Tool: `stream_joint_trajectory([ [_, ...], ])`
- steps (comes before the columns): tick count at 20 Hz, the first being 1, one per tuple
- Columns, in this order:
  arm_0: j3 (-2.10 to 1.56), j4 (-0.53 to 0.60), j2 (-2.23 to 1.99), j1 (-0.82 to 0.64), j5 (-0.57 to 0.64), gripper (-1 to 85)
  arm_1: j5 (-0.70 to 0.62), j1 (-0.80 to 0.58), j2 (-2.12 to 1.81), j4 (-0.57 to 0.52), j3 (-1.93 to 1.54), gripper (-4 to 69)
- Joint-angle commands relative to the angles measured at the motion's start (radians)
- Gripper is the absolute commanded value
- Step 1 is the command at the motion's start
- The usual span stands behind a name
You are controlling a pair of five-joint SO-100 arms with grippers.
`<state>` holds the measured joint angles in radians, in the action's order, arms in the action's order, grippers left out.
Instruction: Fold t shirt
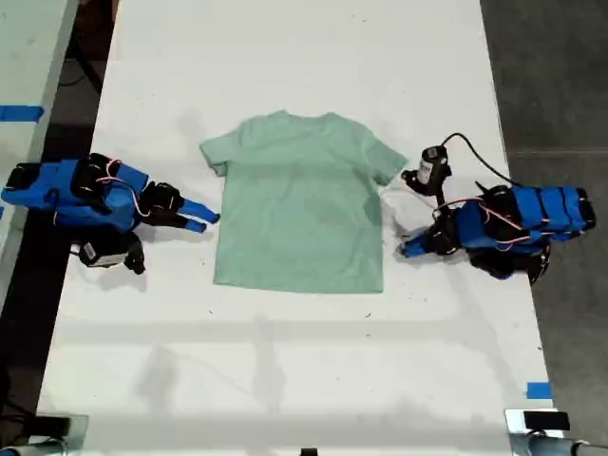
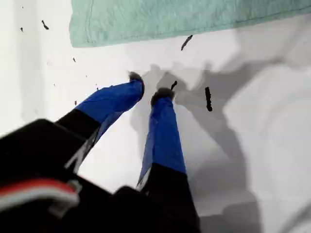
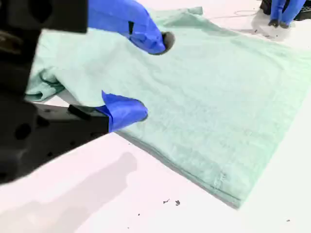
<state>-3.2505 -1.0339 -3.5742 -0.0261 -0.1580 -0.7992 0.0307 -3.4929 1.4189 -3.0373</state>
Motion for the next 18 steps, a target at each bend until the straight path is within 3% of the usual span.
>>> stream_joint_trajectory([
  [1,-0.041,0.015,-0.008,0.003,-0.012,18.4,0.597,-0.015,-0.006,-0.029,-0.046,8.1],
  [2,-0.041,0.015,-0.008,0.003,-0.012,18.4,0.611,-0.008,-0.006,-0.029,-0.046,6.7],
  [3,-0.041,0.015,-0.008,0.003,-0.012,18.4,0.505,-0.005,-0.008,-0.031,-0.046,2.3],
  [5,-0.041,0.015,-0.008,0.003,-0.012,18.4,0.594,-0.015,-0.008,-0.029,-0.046,2.4],
  [7,-0.041,0.015,-0.008,0.003,-0.012,18.4,0.565,-0.017,-0.008,-0.029,-0.046,0.8],
  [9,-0.041,0.015,-0.008,0.003,-0.012,18.4,0.63,-0.072,-0.009,-0.054,-0.038,0.9],
  [11,-0.041,0.015,-0.008,0.003,-0.012,18.4,0.525,-0.224,0.012,-0.118,0.055,1.0],
  [12,-0.041,0.015,-0.008,0.003,-0.012,18.4,0.491,-0.344,0.135,-0.064,0.186,3.2],
  [15,-0.041,0.015,-0.008,0.003,-0.012,18.4,0.284,-0.706,0.753,-0.018,0.64,16.7],
  [18,-0.041,0.015,-0.008,0.002,-0.012,18.4,0.158,-0.939,1.097,-0.14,0.792,21.5],
])
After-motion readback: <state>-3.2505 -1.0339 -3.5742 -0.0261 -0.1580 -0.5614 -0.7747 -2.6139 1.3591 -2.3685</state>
